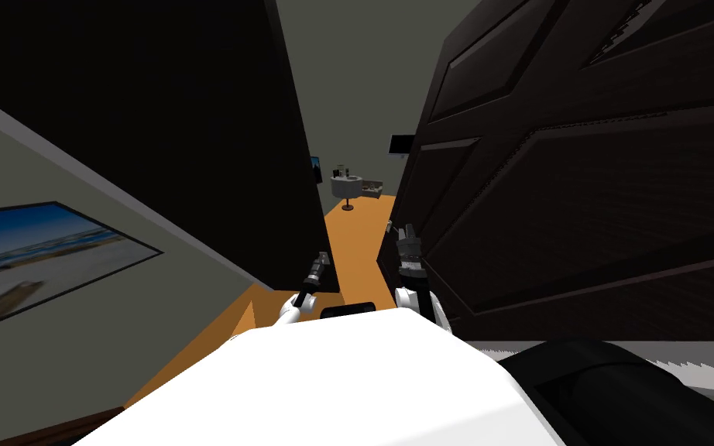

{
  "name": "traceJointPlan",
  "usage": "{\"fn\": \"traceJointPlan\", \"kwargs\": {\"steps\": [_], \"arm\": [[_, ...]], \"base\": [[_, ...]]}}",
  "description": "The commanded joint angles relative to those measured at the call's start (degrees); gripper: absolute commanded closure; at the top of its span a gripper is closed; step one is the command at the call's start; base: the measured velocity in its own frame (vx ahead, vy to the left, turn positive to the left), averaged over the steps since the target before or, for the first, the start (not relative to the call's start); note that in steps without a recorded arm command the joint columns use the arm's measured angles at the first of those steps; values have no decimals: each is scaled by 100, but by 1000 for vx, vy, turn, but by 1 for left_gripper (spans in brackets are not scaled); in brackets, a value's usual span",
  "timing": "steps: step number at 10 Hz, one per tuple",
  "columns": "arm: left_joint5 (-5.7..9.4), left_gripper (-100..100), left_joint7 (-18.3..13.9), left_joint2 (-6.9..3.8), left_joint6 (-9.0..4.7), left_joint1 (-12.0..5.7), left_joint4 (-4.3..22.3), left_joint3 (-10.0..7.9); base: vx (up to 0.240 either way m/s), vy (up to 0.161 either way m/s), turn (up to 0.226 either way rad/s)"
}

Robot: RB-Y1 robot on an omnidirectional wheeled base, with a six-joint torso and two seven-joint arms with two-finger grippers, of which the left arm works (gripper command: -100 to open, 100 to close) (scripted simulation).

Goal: Push the door open

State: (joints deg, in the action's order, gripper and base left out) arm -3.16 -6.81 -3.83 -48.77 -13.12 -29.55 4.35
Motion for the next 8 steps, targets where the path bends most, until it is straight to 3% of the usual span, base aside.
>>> {"fn": "traceJointPlan", "kwargs": {"steps": [1,5,8], "arm": [[75,100,86,-34,-10,-16,20,-49],[233,100,265,-79,-30,-50,61,-150],[233,100,265,-79,-30,-50,80,-150]], "base": [[84,-3,35],[142,-26,39],[81,-5,-3]]}}
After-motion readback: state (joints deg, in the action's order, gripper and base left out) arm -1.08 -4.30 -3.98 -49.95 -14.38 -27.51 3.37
